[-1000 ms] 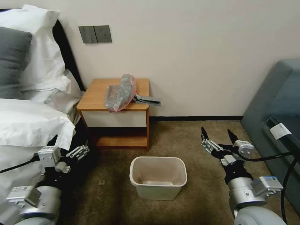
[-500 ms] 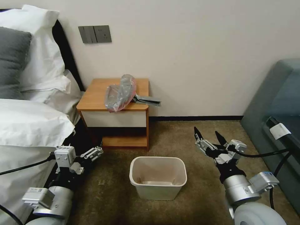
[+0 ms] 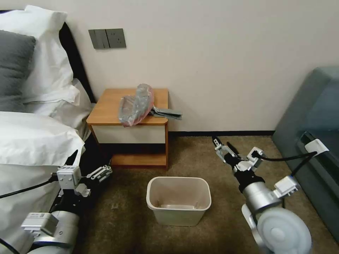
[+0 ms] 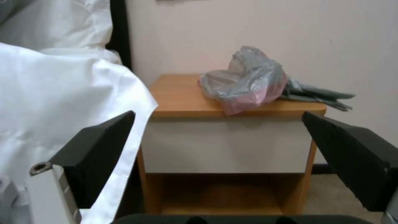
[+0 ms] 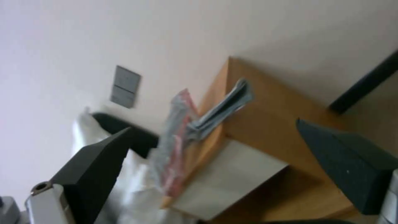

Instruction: Pick up the garbage bag from the table and place it over the trash can.

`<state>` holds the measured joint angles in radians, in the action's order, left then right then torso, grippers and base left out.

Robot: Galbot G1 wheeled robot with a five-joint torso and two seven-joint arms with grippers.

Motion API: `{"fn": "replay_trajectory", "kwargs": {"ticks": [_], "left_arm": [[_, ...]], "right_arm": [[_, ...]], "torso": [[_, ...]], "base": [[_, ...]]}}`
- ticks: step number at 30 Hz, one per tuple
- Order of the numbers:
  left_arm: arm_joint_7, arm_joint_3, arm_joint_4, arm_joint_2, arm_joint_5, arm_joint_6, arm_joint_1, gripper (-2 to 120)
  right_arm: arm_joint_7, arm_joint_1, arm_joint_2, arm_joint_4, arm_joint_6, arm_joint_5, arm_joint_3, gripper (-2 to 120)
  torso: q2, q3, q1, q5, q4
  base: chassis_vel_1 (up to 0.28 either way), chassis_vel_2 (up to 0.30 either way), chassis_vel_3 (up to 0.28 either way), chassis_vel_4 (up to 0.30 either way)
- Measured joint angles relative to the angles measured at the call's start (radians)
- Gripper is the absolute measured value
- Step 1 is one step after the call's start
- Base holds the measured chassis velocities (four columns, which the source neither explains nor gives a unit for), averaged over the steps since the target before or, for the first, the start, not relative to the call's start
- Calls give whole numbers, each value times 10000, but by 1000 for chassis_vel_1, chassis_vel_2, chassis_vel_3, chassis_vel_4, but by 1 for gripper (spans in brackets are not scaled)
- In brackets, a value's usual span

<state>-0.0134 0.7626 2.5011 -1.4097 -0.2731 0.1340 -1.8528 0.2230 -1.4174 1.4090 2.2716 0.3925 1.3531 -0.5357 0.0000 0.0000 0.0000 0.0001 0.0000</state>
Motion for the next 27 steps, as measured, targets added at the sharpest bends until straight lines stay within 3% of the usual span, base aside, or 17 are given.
{"fn": "replay_trajectory", "kwargs": {"ticks": [8,17,27], "left_arm": [[-5,83,-5,-69,-64,-26,-76,100],[-5,288,-10,-101,-114,-71,-239,100],[-6,490,-11,-112,-137,-135,-468,100]], "right_arm": [[601,1807,92,-1509,754,2091,175,100],[852,3903,182,-3644,772,2936,726,100],[1008,4943,518,-5658,775,3890,998,100]], "torso": [[0,1,0,0,0],[0,0,0,-1,0],[0,0,0,-1,0]], "base": [[0,0,0,0],[0,0,0,0],[0,0,0,0]]}}
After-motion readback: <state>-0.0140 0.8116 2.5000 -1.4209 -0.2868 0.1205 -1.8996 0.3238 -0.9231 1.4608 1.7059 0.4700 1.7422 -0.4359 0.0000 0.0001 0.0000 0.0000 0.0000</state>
